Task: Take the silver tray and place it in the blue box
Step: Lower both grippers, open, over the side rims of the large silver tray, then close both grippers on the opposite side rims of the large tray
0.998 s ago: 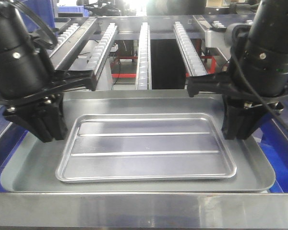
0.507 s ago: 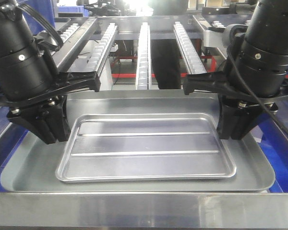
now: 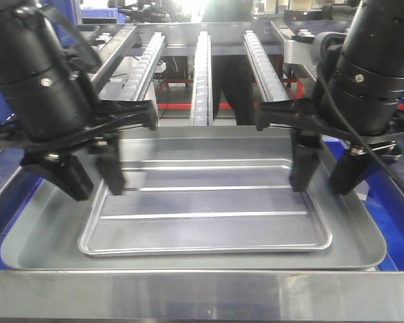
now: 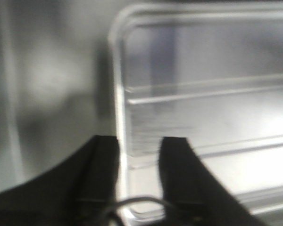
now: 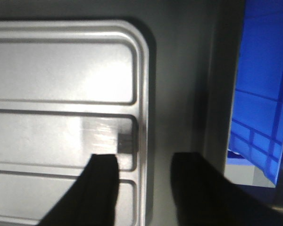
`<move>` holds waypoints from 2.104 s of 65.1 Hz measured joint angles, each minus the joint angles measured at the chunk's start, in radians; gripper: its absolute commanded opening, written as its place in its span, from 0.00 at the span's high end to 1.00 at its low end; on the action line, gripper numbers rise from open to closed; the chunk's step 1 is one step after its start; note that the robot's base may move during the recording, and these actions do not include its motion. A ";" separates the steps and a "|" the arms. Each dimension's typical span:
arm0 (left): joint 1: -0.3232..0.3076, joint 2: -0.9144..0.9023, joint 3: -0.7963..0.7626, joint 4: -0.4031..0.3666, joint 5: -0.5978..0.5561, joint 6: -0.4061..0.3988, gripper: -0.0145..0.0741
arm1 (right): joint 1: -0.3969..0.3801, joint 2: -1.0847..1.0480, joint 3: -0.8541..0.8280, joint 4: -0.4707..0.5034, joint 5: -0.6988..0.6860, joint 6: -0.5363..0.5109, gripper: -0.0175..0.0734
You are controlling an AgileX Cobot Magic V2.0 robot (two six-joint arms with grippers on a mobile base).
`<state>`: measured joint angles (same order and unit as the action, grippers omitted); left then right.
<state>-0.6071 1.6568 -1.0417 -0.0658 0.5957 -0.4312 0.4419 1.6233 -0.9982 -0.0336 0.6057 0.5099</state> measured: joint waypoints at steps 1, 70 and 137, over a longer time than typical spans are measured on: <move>0.000 0.001 -0.002 -0.006 0.000 0.000 0.52 | 0.000 0.000 0.000 0.000 -0.002 0.000 0.30; 0.000 0.015 -0.007 0.115 0.037 -0.112 0.59 | 0.000 0.040 -0.002 0.019 -0.017 0.000 0.30; 0.000 0.068 -0.013 0.106 0.047 -0.114 0.68 | 0.000 0.048 -0.002 0.010 -0.024 -0.041 0.30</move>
<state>-0.6071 1.7245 -1.0549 0.0398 0.6431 -0.5451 0.4419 1.6717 -1.0004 -0.0232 0.5818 0.4693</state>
